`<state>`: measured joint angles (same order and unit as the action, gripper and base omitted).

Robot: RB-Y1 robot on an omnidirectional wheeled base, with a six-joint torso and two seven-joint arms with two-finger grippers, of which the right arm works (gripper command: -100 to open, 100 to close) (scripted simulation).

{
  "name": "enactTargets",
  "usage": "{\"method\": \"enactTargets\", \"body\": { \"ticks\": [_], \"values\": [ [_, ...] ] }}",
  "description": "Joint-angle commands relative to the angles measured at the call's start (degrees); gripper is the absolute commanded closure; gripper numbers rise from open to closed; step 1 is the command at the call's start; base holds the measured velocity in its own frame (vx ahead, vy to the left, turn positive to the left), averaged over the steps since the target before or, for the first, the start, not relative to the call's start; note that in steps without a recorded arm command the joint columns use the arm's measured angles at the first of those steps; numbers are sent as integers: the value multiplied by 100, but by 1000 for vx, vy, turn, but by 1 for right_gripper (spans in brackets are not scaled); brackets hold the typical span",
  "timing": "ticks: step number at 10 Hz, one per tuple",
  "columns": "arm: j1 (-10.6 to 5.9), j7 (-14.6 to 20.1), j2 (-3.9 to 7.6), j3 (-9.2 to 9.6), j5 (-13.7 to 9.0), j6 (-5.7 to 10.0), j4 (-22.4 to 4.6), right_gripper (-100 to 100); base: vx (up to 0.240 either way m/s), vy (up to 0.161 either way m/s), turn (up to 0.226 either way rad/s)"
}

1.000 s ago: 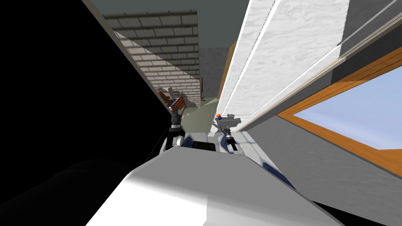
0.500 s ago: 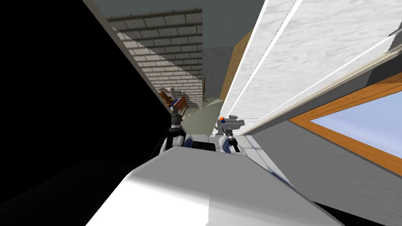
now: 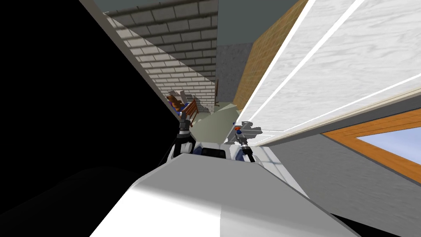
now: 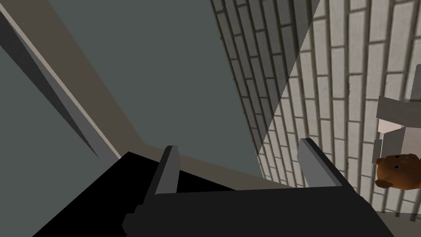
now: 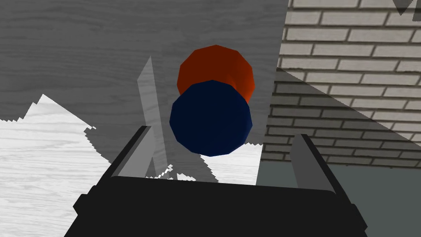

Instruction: Pull the door open

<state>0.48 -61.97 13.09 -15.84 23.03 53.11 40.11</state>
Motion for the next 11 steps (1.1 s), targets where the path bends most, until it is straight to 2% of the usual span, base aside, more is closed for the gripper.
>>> {"method": "enactTargets", "body": {
  "ticks": [1,2,3,4,5,6,11],
  "values": [
    [-92,-40,52,-55,-41,130,-252,-100,66,10,48],
    [-92,-40,52,-55,-41,130,-252,-100,31,5,-14],
    [-64,-9,146,-129,-101,198,-333,-100,99,18,123],
    [-51,5,189,-162,-128,229,-369,-100,161,20,128],
    [-148,-41,185,-155,-120,274,-517,-100,69,5,17],
    [-148,-41,185,-155,-120,274,-517,100,-12,-3,-21],
    [-148,-41,185,-155,-120,274,-517,100,-11,-2,2]
  ]
}}
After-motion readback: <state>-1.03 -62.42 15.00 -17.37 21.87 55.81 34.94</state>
